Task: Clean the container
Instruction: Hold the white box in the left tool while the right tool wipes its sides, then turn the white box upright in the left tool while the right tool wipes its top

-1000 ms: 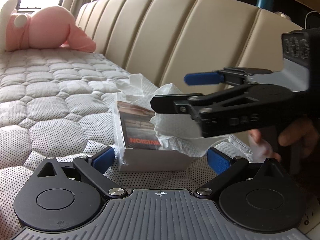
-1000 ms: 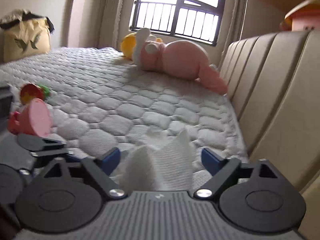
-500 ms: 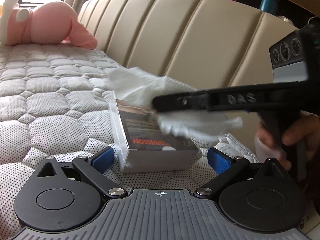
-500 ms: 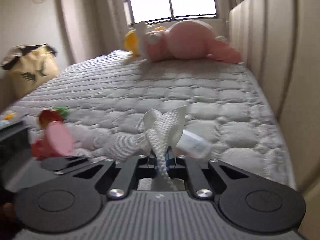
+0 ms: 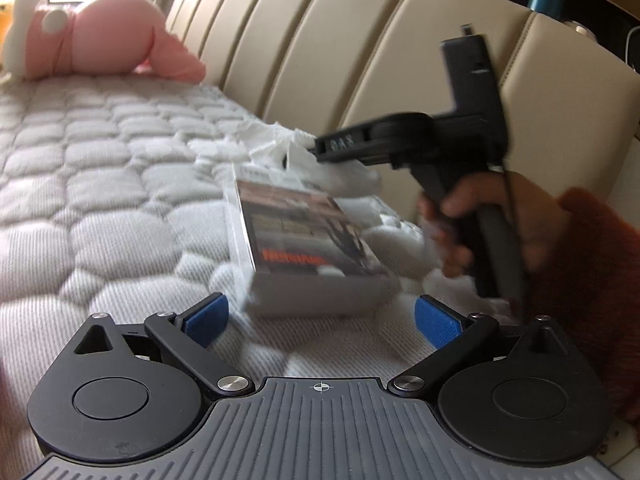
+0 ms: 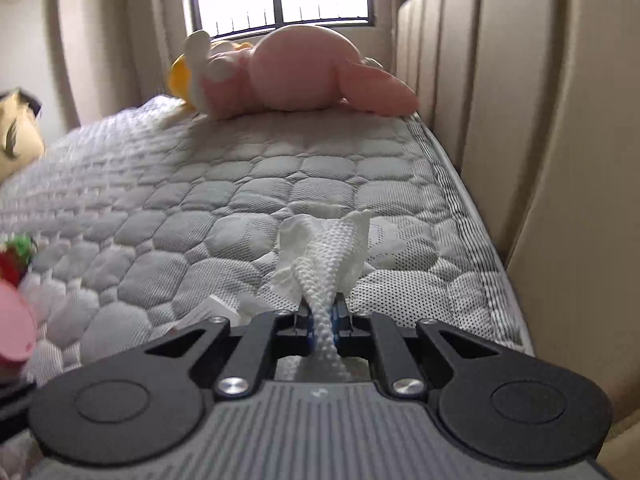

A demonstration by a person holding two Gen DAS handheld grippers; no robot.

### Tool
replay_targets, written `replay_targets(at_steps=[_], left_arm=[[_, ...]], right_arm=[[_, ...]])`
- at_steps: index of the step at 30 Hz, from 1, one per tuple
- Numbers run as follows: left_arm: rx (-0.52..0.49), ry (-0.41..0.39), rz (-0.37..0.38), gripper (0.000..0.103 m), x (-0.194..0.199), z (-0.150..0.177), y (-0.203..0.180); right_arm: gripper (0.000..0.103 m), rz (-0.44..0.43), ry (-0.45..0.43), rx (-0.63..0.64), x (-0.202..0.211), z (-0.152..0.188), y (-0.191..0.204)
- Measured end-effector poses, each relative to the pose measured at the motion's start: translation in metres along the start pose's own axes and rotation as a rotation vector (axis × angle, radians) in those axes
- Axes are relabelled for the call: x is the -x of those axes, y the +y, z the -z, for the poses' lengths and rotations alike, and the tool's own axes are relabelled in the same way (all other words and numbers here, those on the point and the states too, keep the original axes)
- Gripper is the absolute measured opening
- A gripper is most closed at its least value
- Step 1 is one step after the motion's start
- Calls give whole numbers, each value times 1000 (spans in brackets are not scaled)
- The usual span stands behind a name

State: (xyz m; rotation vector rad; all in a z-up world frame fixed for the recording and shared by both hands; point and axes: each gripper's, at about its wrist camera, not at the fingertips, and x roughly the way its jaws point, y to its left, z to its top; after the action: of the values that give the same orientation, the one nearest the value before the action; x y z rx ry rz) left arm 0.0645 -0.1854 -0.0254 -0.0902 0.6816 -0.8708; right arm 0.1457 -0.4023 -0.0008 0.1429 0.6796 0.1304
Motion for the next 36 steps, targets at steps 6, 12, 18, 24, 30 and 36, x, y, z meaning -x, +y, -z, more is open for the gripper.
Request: replay_targets(at_steps=[6,12,18,24,30,36], left_arm=[[270,35,181,103,-1,-3,20],[361,7,205,103,-11,-17,34],[258,-110,104,103,14,-23,31],[35,-235,-21,103,38,-34,9],[-118,-272,-156,76,24,-40,2],[-165,-292,-178,64,14,-27,-2]], right_arm=[[11,-91,17,-89,-1,14,-17],[11,-160,41,-89,14,31,-14],[11,-290,53,-138,36,55,-2],[19,-370,66,-76,48,65,26],[20,-333,57,-109,56,65,17],[16,-219,-31,-159,83,54,-5]])
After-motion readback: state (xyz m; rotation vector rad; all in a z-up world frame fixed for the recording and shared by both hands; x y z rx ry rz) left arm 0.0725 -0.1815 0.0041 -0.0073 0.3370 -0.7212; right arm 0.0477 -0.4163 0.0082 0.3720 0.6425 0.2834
